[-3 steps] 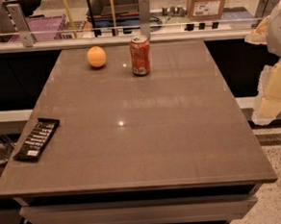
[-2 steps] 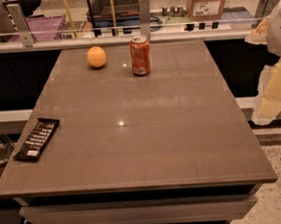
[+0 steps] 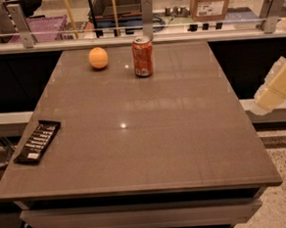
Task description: Move coke can near rxbar chocolate
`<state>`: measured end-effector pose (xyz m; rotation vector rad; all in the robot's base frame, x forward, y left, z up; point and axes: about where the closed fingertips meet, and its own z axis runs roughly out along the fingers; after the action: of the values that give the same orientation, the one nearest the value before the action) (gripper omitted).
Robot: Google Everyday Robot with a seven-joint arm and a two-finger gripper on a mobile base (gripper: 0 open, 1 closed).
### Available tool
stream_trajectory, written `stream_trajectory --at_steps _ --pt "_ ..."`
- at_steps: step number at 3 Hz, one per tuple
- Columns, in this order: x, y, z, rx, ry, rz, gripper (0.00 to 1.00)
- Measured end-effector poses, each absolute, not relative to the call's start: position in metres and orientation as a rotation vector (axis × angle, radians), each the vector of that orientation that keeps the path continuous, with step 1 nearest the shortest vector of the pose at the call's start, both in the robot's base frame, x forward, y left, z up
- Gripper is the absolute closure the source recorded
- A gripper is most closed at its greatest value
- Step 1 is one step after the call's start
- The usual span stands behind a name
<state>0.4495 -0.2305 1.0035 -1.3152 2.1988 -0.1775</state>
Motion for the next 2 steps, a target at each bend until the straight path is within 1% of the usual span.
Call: stream_trajectory --at_steps 1,2 --pt "0.468 -0.236 1.012 -1.133 2.146 -0.182 0.0" --pt "0.493 -0.237 1.021 -1.056 2.076 -0.18 0.0"
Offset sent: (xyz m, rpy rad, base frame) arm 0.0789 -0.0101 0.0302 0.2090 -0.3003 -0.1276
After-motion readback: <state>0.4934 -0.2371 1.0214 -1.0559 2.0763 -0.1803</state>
